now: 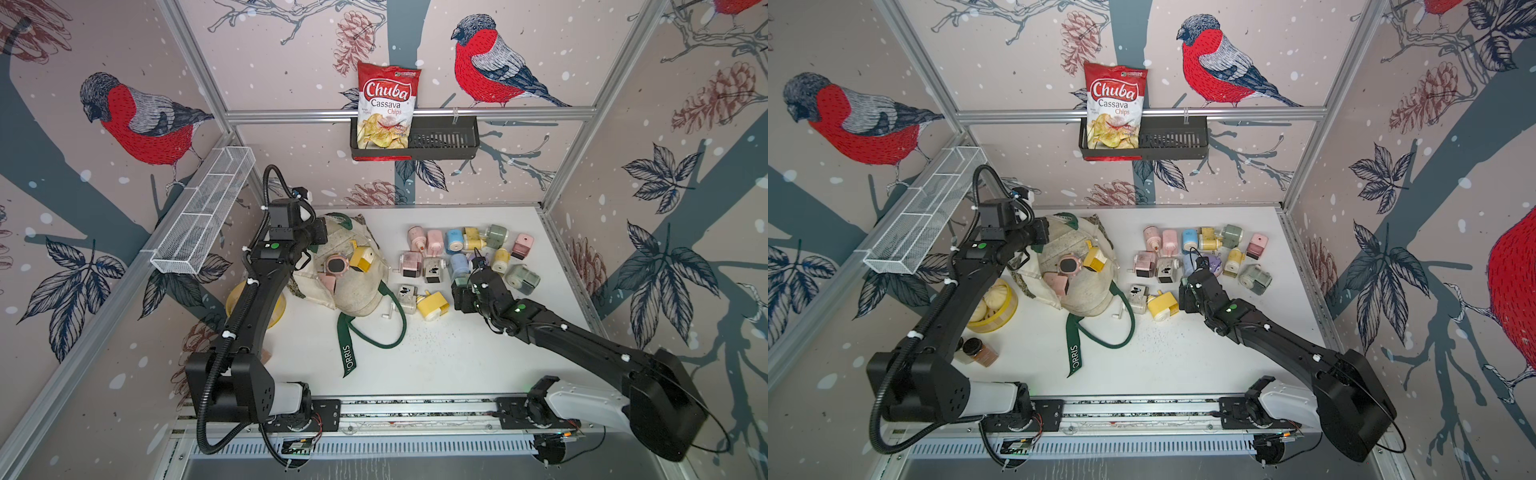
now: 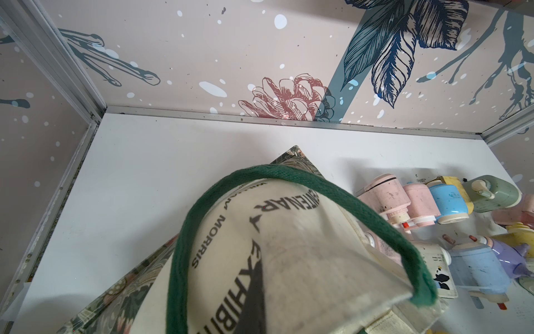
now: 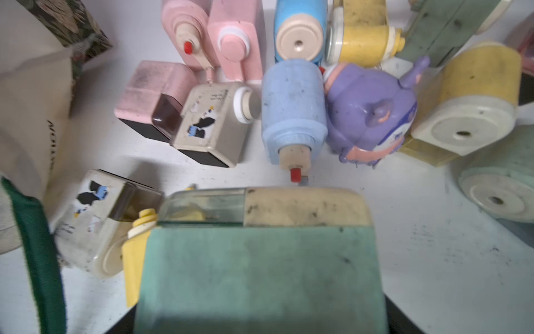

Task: Take out the pencil sharpeners from the tote bags
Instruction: Place the pencil sharpener at the center of the board.

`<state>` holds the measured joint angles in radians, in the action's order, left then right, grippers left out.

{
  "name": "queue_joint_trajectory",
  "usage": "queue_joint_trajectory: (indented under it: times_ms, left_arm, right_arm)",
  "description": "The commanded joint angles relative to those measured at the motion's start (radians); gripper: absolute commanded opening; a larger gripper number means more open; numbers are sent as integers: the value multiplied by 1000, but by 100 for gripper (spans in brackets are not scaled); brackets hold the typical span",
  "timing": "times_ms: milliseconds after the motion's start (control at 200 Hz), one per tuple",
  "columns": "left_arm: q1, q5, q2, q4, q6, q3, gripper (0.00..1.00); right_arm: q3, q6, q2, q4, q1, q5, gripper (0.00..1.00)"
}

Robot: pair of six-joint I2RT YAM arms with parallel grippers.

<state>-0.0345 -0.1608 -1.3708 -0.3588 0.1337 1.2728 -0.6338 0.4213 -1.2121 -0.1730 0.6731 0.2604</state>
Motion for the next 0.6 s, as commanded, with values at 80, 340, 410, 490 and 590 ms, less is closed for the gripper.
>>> queue_joint_trajectory:
  times_ms: [80, 340, 410, 490, 590]
  left_arm:
    - [2, -17, 10, 80, 6, 7, 0]
    - [2, -16, 10, 80, 4, 8, 0]
    - [1, -14, 10, 80, 4, 8, 0]
    - [1, -16, 8, 80, 4, 8, 0]
    - [2, -18, 9, 80, 4, 9, 0]
  right_arm:
    - [25, 42, -73, 61, -29, -13, 52]
    - [31, 49, -168, 121, -33, -40, 53]
    - [31, 46, -190, 131, -34, -41, 53]
    - [28, 43, -209, 137, -35, -51, 54]
    - [29, 44, -224, 149, -34, -65, 54]
